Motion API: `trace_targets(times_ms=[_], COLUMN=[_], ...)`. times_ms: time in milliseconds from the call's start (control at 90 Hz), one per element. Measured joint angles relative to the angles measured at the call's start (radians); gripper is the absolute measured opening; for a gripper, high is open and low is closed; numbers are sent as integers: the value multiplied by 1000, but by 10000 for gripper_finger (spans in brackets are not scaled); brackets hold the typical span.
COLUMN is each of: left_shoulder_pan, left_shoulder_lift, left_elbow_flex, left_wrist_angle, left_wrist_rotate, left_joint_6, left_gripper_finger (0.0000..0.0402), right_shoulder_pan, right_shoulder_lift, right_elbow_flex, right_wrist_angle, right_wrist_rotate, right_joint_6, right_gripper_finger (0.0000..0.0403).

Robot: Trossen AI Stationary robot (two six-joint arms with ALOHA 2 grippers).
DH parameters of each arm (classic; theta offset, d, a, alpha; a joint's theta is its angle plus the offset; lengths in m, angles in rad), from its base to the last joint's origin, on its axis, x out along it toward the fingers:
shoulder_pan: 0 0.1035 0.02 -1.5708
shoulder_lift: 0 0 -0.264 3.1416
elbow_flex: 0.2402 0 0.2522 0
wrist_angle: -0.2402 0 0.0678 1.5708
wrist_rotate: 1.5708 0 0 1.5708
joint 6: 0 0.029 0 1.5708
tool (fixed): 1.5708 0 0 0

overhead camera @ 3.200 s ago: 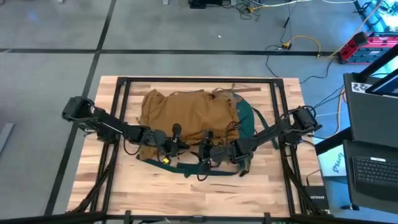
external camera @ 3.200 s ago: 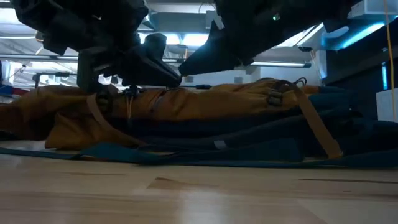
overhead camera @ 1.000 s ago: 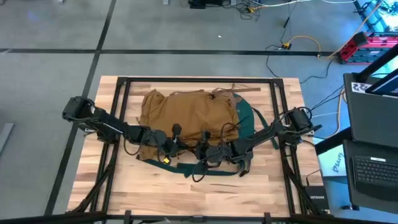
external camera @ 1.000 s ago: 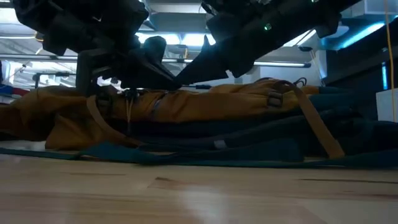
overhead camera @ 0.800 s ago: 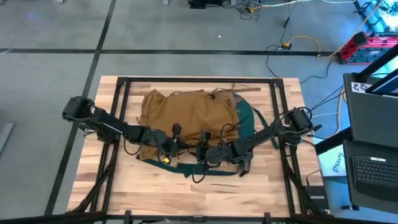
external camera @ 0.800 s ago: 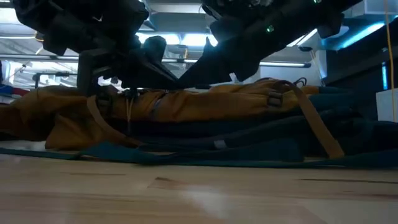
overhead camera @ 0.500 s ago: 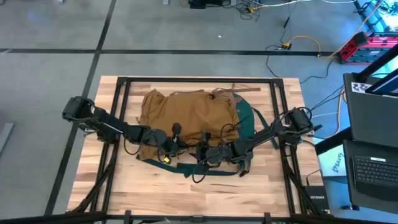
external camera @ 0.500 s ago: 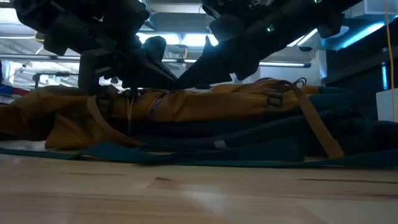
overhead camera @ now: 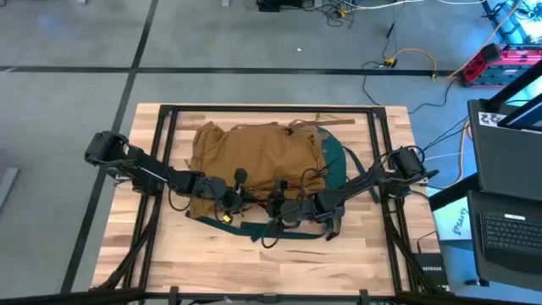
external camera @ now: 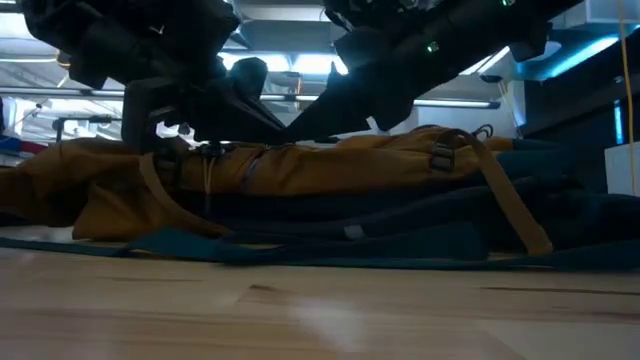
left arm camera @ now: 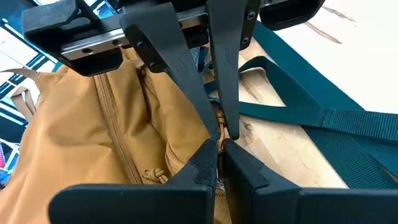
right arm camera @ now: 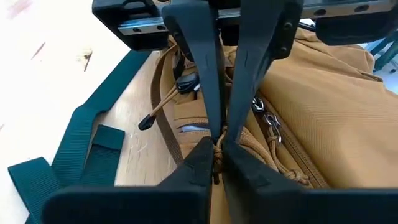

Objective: Unpack backpack
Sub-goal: Open the brown backpack

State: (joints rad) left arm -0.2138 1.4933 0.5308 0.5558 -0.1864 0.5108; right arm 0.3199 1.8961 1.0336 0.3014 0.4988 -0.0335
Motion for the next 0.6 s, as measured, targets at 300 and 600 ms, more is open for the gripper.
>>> trace_targets(times_ms=[300,600], left_shoulder_pan=[-27,-67], left_shoulder_lift=[-1,-2], left_elbow_flex=[1,2], left_wrist_angle=[-8,-44], left_wrist_rotate=[-51,-115], left_joint_6=[-19,-49], left_gripper_finger=[56,144], right_shoulder_pan=[0,0], right_shoulder_lift=[0,0], right_elbow_flex=[0,0], right_wrist_angle=[-16,-26], right_wrist_rotate=[40,49], right_joint_6=[-20,-24], right_gripper_finger=[3,1])
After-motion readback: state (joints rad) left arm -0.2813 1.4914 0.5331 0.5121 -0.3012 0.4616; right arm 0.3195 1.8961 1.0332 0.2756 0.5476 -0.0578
